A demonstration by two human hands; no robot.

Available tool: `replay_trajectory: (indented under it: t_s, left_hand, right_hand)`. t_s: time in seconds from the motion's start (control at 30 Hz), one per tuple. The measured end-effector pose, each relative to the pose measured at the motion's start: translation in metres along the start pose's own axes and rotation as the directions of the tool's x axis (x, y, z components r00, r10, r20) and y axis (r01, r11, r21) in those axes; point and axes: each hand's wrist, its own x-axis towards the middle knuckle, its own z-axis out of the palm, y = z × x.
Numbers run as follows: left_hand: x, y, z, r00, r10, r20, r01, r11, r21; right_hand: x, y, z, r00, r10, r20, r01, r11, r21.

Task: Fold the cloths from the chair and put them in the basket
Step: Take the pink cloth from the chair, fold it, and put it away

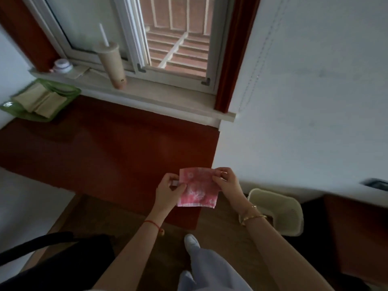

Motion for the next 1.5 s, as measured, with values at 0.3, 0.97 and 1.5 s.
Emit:
replay_trajectory:
  t_s: [0.3,0.97,1.5]
  left_hand:
    - [-0.054,0.044,0.103,0.943,0.175,0.284,-0.148,0.982,-0.115]
    - [-0.042,0.029,0.439,0.859,-0.061,0.509,0.022,0.996,0.083]
    - [0.207,-0.314,0.692,0.774,-0.258,0.578,0.054,0.936,0.347]
  right_hand:
    - [-0.086,0.029,-0.119,0.978,0.132,-0.159,-0.011,0.804,0.594]
    - [0.008,0.153,-0.413,0.924,0.192,-0.332,-0.279,0.930,-0.238]
    - [0.316,0.547,-0.429,0.894,0.305,-0.327,-0.345,0.936,-0.068]
